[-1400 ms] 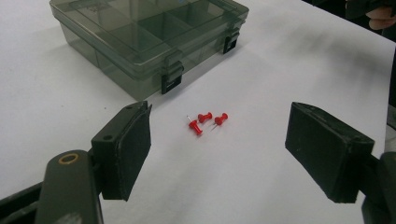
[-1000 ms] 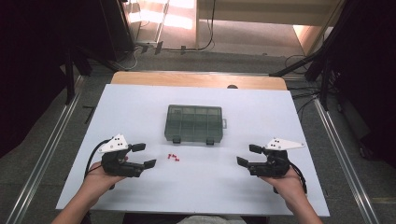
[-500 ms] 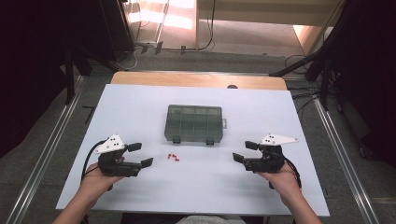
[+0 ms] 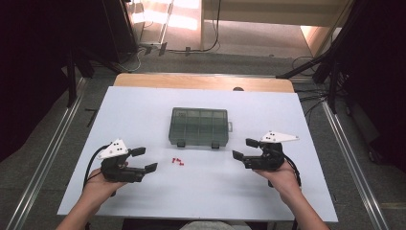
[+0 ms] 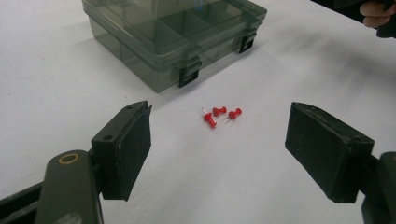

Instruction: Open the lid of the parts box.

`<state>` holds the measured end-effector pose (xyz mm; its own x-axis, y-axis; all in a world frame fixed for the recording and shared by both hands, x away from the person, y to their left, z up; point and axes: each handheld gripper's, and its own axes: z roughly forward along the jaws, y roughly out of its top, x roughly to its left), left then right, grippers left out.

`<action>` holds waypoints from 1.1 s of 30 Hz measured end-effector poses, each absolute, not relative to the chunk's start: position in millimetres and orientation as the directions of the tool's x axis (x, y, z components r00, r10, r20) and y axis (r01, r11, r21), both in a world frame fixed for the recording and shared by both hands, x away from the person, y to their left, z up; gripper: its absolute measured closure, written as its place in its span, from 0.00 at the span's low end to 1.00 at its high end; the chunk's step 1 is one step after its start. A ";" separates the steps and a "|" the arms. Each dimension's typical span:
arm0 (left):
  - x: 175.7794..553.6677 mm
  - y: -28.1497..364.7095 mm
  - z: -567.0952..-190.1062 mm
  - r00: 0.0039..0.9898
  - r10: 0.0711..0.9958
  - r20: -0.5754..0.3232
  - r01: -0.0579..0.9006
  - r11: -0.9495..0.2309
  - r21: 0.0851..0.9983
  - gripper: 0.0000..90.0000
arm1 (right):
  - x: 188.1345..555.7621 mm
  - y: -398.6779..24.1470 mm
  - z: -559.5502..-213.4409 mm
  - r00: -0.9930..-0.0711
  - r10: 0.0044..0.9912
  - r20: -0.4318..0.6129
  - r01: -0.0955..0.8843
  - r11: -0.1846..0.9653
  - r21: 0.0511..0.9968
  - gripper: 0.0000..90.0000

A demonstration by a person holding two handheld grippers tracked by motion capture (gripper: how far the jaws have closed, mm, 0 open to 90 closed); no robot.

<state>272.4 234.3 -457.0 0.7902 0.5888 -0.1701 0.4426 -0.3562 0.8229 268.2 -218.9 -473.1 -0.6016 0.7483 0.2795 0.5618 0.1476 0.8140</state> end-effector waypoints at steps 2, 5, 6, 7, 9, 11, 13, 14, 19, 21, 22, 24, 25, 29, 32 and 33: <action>272.3 234.3 -457.5 0.788 0.592 -0.171 0.445 -0.354 0.823 0.25 | 269.3 -217.7 -472.8 -0.599 0.752 0.275 0.561 0.150 0.814 0.24; 272.3 234.1 -458.1 0.786 0.595 -0.172 0.447 -0.353 0.822 0.25 | 272.6 -215.8 -472.9 -0.599 0.755 0.267 0.558 0.154 0.816 0.24; 272.4 234.1 -458.4 0.785 0.595 -0.172 0.447 -0.352 0.822 0.25 | 274.1 -215.8 -473.2 -0.599 0.756 0.263 0.555 0.155 0.817 0.24; 272.5 234.2 -458.5 0.785 0.595 -0.174 0.448 -0.352 0.822 0.25 | 276.7 -216.0 -473.3 -0.593 0.761 0.264 0.558 0.151 0.816 0.25; 272.8 234.5 -458.8 0.784 0.596 -0.173 0.449 -0.351 0.822 0.25 | 278.0 -216.3 -473.3 -0.591 0.762 0.266 0.558 0.149 0.816 0.25; 273.4 234.7 -459.1 0.782 0.599 -0.174 0.450 -0.347 0.823 0.25 | 280.4 -216.8 -473.6 -0.590 0.762 0.267 0.558 0.146 0.817 0.27; 274.4 234.7 -459.5 0.780 0.601 -0.175 0.451 -0.345 0.824 0.25 | 285.0 -215.7 -474.4 -0.590 0.763 0.264 0.559 0.151 0.815 0.29; 275.0 234.4 -459.7 0.779 0.602 -0.178 0.453 -0.342 0.823 0.25 | 285.0 -215.7 -474.4 -0.590 0.763 0.264 0.559 0.151 0.815 0.29; 278.3 232.6 -460.6 0.778 0.604 -0.173 0.451 -0.347 0.822 0.25 | 295.6 -211.9 -476.1 -0.584 0.772 0.251 0.557 0.156 0.816 0.29; 279.8 230.9 -461.4 0.780 0.601 -0.175 0.452 -0.346 0.823 0.25 | 300.7 -210.4 -477.4 -0.580 0.777 0.242 0.556 0.161 0.815 0.31; 280.2 230.6 -461.4 0.781 0.600 -0.173 0.451 -0.349 0.822 0.25 | 300.7 -210.4 -477.4 -0.580 0.777 0.242 0.556 0.161 0.815 0.31; 281.2 229.5 -461.9 0.786 0.594 -0.170 0.446 -0.355 0.822 0.25 | 303.3 -209.2 -478.4 -0.581 0.777 0.241 0.556 0.162 0.815 0.31; 281.6 229.2 -462.1 0.787 0.593 -0.168 0.443 -0.355 0.823 0.25 | 305.8 -207.1 -479.3 -0.579 0.778 0.246 0.561 0.160 0.812 0.32; 284.3 228.8 -461.0 0.790 0.587 -0.176 0.444 -0.350 0.825 0.25 | 309.2 -204.0 -481.9 -0.579 0.782 0.233 0.560 0.173 0.810 0.34; 285.9 227.0 -460.6 0.797 0.579 -0.174 0.437 -0.353 0.827 0.25 | 310.1 -202.8 -484.8 -0.576 0.786 0.225 0.563 0.182 0.806 0.38; 286.7 226.3 -460.1 0.800 0.575 -0.173 0.435 -0.355 0.828 0.25 | 309.9 -202.9 -485.5 -0.577 0.786 0.220 0.562 0.187 0.806 0.40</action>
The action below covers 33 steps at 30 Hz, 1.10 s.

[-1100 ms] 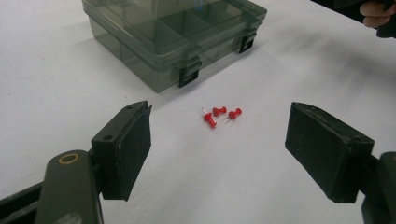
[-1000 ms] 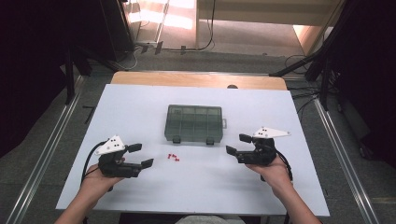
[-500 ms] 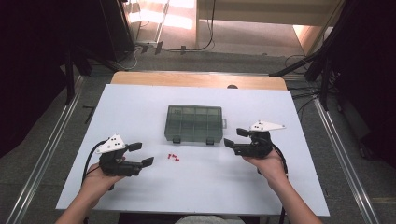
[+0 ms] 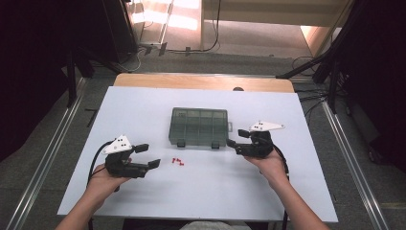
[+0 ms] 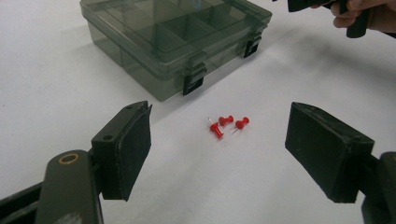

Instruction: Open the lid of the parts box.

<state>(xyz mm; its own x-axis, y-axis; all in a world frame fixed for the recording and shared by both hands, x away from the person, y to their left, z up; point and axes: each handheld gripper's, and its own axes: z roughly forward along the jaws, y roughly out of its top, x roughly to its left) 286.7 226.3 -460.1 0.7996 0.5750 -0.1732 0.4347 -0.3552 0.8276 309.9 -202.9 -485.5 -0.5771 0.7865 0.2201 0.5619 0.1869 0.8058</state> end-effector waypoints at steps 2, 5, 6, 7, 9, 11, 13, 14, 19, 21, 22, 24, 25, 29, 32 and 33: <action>287.9 225.2 -459.8 0.803 0.571 -0.174 0.432 -0.355 0.829 0.25 | 308.5 -203.5 -486.8 -0.575 0.788 0.221 0.568 0.190 0.801 0.46; 290.3 223.7 -459.8 0.804 0.568 -0.173 0.430 -0.356 0.830 0.25 | 305.9 -206.6 -487.8 -0.570 0.786 0.240 0.595 0.193 0.780 0.61; 291.9 223.1 -459.9 0.806 0.566 -0.175 0.431 -0.357 0.829 0.25 | 305.5 -207.4 -488.6 -0.568 0.788 0.239 0.596 0.193 0.779 0.64; 292.8 222.3 -459.7 0.806 0.565 -0.177 0.432 -0.355 0.829 0.25 | 305.0 -208.1 -489.7 -0.565 0.789 0.240 0.602 0.195 0.774 0.69; 293.7 220.8 -459.1 0.808 0.563 -0.176 0.426 -0.352 0.834 0.25 | 304.7 -208.6 -491.7 -0.565 0.790 0.240 0.603 0.196 0.774 0.75; 294.5 219.6 -458.6 0.811 0.559 -0.173 0.422 -0.354 0.835 0.25 | 304.8 -207.8 -492.5 -0.568 0.790 0.228 0.594 0.202 0.779 0.80; 295.6 218.2 -458.7 0.813 0.557 -0.171 0.420 -0.355 0.835 0.25 | 304.5 -205.3 -493.6 -0.572 0.793 0.211 0.591 0.220 0.776 0.84; 296.2 217.4 -458.7 0.813 0.557 -0.173 0.421 -0.355 0.835 0.25 | 304.2 -204.0 -494.7 -0.576 0.792 0.204 0.589 0.230 0.775 0.86; 298.8 214.2 -458.6 0.820 0.548 -0.166 0.411 -0.363 0.836 0.25 | 303.9 -199.6 -500.5 -0.587 0.788 0.186 0.600 0.269 0.753 1.00; 299.0 213.6 -458.2 0.822 0.546 -0.165 0.409 -0.362 0.837 0.25 | 304.3 -198.3 -501.6 -0.588 0.787 0.188 0.603 0.271 0.750 1.00; 299.2 213.6 -458.1 0.822 0.545 -0.166 0.409 -0.362 0.838 0.25 | 304.3 -197.6 -501.8 -0.589 0.785 0.189 0.605 0.275 0.747 1.00; 299.6 213.5 -458.1 0.821 0.547 -0.164 0.407 -0.360 0.839 0.25 | 304.3 -196.0 -502.7 -0.594 0.784 0.178 0.601 0.286 0.747 1.00; 299.9 213.6 -458.1 0.822 0.547 -0.161 0.405 -0.361 0.840 0.25 | 303.9 -195.2 -503.0 -0.594 0.784 0.178 0.604 0.289 0.742 1.00; 299.9 213.5 -457.9 0.822 0.547 -0.160 0.404 -0.360 0.841 0.25 | 304.3 -193.2 -504.2 -0.595 0.784 0.175 0.604 0.293 0.741 1.00; 299.6 213.5 -457.7 0.822 0.546 -0.161 0.404 -0.361 0.841 0.25 | 305.3 -190.5 -505.3 -0.599 0.781 0.177 0.608 0.300 0.736 1.00; 299.6 213.5 -457.7 0.821 0.547 -0.160 0.404 -0.360 0.841 0.25 | 305.5 -189.6 -505.6 -0.599 0.780 0.180 0.609 0.298 0.735 1.00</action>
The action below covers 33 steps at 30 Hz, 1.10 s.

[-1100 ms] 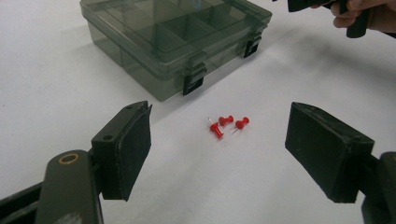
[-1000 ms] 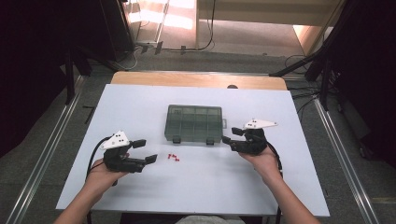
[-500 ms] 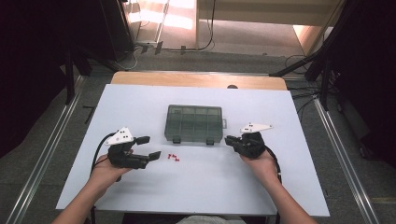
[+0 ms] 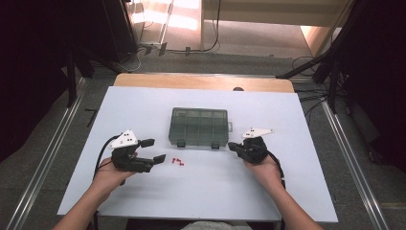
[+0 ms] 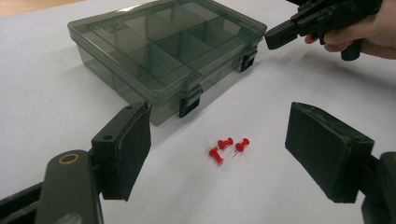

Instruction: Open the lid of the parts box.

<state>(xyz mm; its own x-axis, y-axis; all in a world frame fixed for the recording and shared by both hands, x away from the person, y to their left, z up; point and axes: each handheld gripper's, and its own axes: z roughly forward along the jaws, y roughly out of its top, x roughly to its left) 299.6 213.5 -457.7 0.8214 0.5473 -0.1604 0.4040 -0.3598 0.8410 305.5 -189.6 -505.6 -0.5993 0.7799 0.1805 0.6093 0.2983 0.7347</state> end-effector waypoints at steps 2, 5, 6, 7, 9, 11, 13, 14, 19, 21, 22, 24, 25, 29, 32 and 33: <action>299.6 213.6 -457.8 0.821 0.549 -0.160 0.405 -0.360 0.840 0.25 | 306.2 -188.3 -505.8 -0.602 0.778 0.182 0.607 0.298 0.736 1.00; 299.4 213.6 -457.7 0.821 0.548 -0.161 0.406 -0.361 0.840 0.25 | 306.4 -187.2 -505.4 -0.601 0.777 0.186 0.608 0.293 0.738 1.00; 299.4 213.5 -457.7 0.822 0.547 -0.160 0.404 -0.361 0.840 0.25 | 306.3 -187.2 -505.4 -0.601 0.777 0.186 0.608 0.293 0.738 1.00; 299.4 213.5 -457.8 0.822 0.547 -0.160 0.404 -0.361 0.840 0.25 | 306.5 -187.3 -505.5 -0.599 0.778 0.188 0.609 0.291 0.738 1.00; 299.4 213.3 -457.9 0.822 0.547 -0.161 0.406 -0.362 0.839 0.25 | 306.6 -187.4 -505.4 -0.598 0.779 0.190 0.610 0.288 0.739 1.00; 299.3 213.3 -457.9 0.822 0.547 -0.162 0.406 -0.362 0.839 0.25 | 306.6 -187.2 -505.2 -0.598 0.778 0.189 0.609 0.288 0.739 1.00; 299.2 213.1 -457.9 0.821 0.547 -0.162 0.406 -0.361 0.839 0.25 | 306.5 -187.1 -504.8 -0.599 0.778 0.189 0.608 0.288 0.740 1.00; 299.2 213.1 -458.0 0.822 0.547 -0.161 0.406 -0.362 0.839 0.25 | 306.5 -187.2 -504.6 -0.600 0.778 0.189 0.607 0.288 0.740 1.00; 299.1 212.8 -458.1 0.822 0.546 -0.160 0.406 -0.365 0.838 0.25 | 307.4 -188.8 -502.5 -0.604 0.772 0.198 0.606 0.283 0.743 1.00; 299.0 212.8 -458.2 0.822 0.547 -0.160 0.406 -0.365 0.838 0.25 | 307.2 -189.0 -501.2 -0.604 0.771 0.201 0.606 0.280 0.745 1.00; 299.1 212.8 -458.2 0.823 0.546 -0.158 0.405 -0.367 0.837 0.25 | 307.1 -188.9 -500.7 -0.605 0.770 0.204 0.605 0.278 0.746 1.00; 299.2 212.7 -458.4 0.822 0.547 -0.161 0.406 -0.364 0.838 0.25 | 306.9 -188.7 -499.8 -0.605 0.769 0.203 0.603 0.277 0.748 1.00; 299.3 213.1 -458.2 0.822 0.546 -0.162 0.407 -0.365 0.837 0.25 | 306.9 -188.5 -499.5 -0.607 0.769 0.201 0.601 0.279 0.749 1.00; 299.6 213.0 -458.1 0.822 0.544 -0.168 0.413 -0.366 0.834 0.25 | 306.6 -187.9 -498.3 -0.610 0.765 0.206 0.601 0.277 0.750 1.00; 299.6 212.0 -458.6 0.825 0.540 -0.168 0.408 -0.362 0.838 0.25 | 306.6 -186.5 -496.9 -0.613 0.762 0.208 0.601 0.278 0.749 1.00; 299.7 211.8 -458.6 0.825 0.539 -0.168 0.407 -0.362 0.839 0.25 | 306.6 -186.5 -496.9 -0.613 0.762 0.208 0.601 0.278 0.749 1.00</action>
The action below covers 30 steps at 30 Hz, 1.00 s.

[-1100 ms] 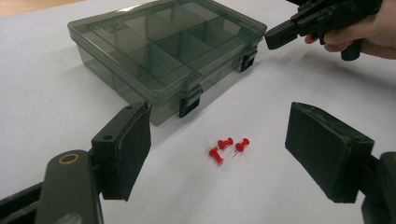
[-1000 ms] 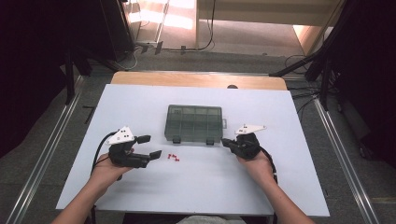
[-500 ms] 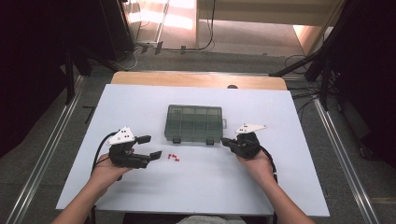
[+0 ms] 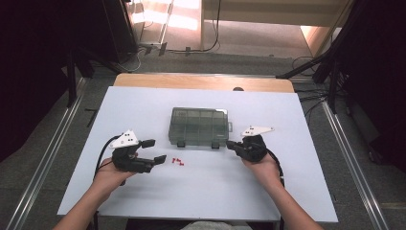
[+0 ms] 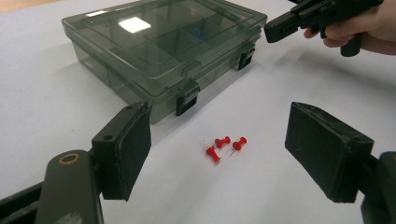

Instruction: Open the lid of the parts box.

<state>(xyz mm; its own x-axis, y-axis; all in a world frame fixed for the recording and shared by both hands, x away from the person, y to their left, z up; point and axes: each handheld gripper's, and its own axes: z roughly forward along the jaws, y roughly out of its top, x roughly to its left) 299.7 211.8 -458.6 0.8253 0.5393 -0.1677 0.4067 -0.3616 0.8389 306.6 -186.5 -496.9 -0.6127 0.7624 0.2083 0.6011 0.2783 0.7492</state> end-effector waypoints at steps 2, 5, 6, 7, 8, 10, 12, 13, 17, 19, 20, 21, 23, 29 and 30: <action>300.3 211.6 -458.5 0.825 0.539 -0.168 0.407 -0.362 0.838 0.25 | 307.0 -186.1 -495.9 -0.611 0.765 0.205 0.599 0.276 0.752 1.00; 301.2 211.7 -458.5 0.825 0.540 -0.169 0.408 -0.362 0.838 0.25 | 307.5 -186.8 -494.7 -0.610 0.764 0.211 0.599 0.269 0.754 1.00; 301.5 211.8 -458.3 0.822 0.543 -0.170 0.411 -0.360 0.838 0.25 | 307.6 -187.2 -494.1 -0.609 0.765 0.210 0.597 0.267 0.757 1.00; 302.2 212.0 -458.2 0.821 0.545 -0.170 0.412 -0.360 0.837 0.25 | 307.7 -187.5 -493.2 -0.607 0.765 0.215 0.600 0.263 0.756 1.00; 303.0 212.4 -458.2 0.818 0.545 -0.183 0.423 -0.354 0.834 0.25 | 308.0 -188.1 -492.3 -0.607 0.766 0.213 0.597 0.262 0.758 1.00; 304.7 212.3 -457.2 0.806 0.556 -0.202 0.449 -0.353 0.821 0.25 | 309.2 -188.7 -490.8 -0.606 0.764 0.224 0.601 0.254 0.758 1.00; 304.9 212.4 -456.9 0.806 0.559 -0.195 0.445 -0.355 0.822 0.25 | 312.2 -188.2 -488.8 -0.600 0.765 0.237 0.619 0.256 0.743 1.00; 305.0 212.6 -456.8 0.807 0.559 -0.192 0.443 -0.357 0.822 0.25 | 312.9 -188.0 -488.2 -0.599 0.764 0.242 0.622 0.253 0.741 1.00; 308.1 212.6 -456.7 0.809 0.557 -0.189 0.439 -0.358 0.824 0.25 | 313.0 -187.4 -484.6 -0.607 0.761 0.227 0.606 0.259 0.752 1.00; 310.3 212.3 -456.4 0.809 0.559 -0.181 0.434 -0.362 0.825 0.25 | 313.3 -187.7 -482.6 -0.605 0.762 0.229 0.606 0.255 0.754 1.00; 311.0 211.8 -456.0 0.810 0.560 -0.175 0.428 -0.360 0.829 0.25 | 313.4 -187.7 -481.5 -0.606 0.761 0.230 0.605 0.254 0.755 1.00; 311.6 211.5 -455.3 0.810 0.560 -0.173 0.426 -0.359 0.831 0.25 | 313.6 -188.0 -480.6 -0.608 0.761 0.226 0.601 0.255 0.758 1.00; 313.1 210.8 -454.2 0.811 0.558 -0.176 0.426 -0.357 0.832 0.25 | 313.9 -188.4 -478.8 -0.608 0.760 0.231 0.602 0.251 0.758 1.00; 320.5 208.8 -453.2 0.799 0.561 -0.217 0.467 -0.351 0.812 0.25 | 318.1 -188.0 -474.3 -0.605 0.756 0.249 0.614 0.244 0.751 1.00; 321.6 208.2 -453.5 0.796 0.564 -0.221 0.471 -0.347 0.811 0.25 | 318.2 -188.1 -473.1 -0.603 0.756 0.253 0.615 0.240 0.751 1.00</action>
<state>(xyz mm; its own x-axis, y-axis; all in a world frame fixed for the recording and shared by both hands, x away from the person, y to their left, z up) 321.6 208.2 -453.5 0.7958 0.5636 -0.2214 0.4715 -0.3472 0.8106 318.2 -188.1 -473.1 -0.6034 0.7564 0.2526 0.6154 0.2402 0.7507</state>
